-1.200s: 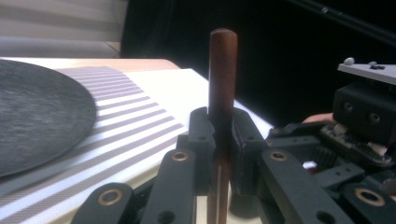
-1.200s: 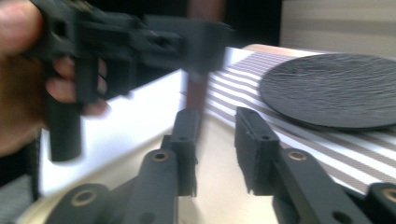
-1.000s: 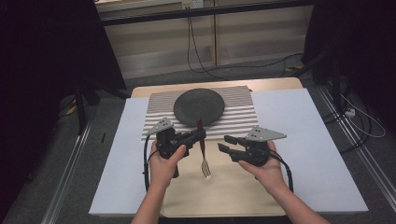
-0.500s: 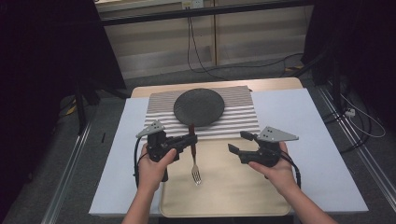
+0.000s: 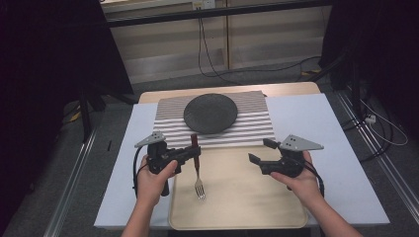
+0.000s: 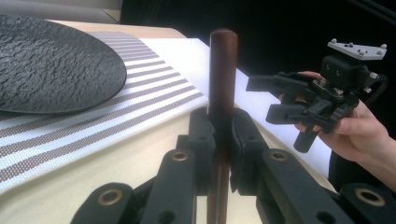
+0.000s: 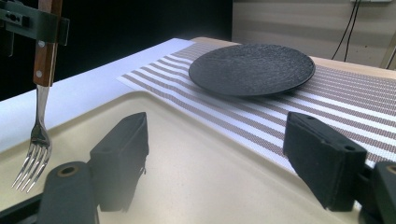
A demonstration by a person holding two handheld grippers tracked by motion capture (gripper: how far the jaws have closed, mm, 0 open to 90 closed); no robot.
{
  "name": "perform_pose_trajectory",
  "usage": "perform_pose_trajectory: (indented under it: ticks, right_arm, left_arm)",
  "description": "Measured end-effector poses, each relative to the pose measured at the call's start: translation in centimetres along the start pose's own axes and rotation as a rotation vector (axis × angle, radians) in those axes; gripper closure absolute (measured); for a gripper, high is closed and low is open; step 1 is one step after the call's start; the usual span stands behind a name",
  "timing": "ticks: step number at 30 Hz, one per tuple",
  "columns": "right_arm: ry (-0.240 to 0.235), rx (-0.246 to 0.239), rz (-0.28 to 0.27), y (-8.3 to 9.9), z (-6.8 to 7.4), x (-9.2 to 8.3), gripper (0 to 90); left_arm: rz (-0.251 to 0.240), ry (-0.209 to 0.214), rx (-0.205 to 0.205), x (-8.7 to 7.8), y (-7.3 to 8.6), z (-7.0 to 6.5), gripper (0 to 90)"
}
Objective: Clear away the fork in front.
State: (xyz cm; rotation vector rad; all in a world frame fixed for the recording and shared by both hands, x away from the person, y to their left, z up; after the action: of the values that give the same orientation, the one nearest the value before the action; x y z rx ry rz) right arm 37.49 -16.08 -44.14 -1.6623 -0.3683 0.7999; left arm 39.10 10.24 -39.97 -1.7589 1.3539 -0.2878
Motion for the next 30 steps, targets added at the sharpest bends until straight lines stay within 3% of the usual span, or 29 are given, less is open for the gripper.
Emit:
perform_pose_trajectory:
  ticks: [17,22,30]
  right_arm:
    - [0.023,-0.023,0.016,0.6,-0.8,-1.5,21.3]
    - [0.026,-0.011,0.014,0.8,-1.1,-2.0,21.0]
    - [0.037,-0.003,0.01,1.2,-1.2,-2.2,20.9]
  left_arm:
    - [0.054,-0.007,-0.039,-1.1,1.2,1.5,80.9]
    - [0.066,0.007,-0.064,-0.9,1.6,2.0,80.9]
    - [0.067,-0.02,-0.047,-0.6,2.4,3.1,79.0]
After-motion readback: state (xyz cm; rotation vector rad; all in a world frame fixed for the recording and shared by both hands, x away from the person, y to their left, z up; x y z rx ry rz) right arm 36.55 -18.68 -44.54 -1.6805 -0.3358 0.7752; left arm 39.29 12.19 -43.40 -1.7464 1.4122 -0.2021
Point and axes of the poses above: each handheld gripper's, and its own axes: x roughly forward along the jaws, y roughly out of its underside, z roughly to its left, the point moved 7 cm from there along x, roughly forward along the jaws, and after that the axes turned 12 degrees about -x, right-handed, at the moved point
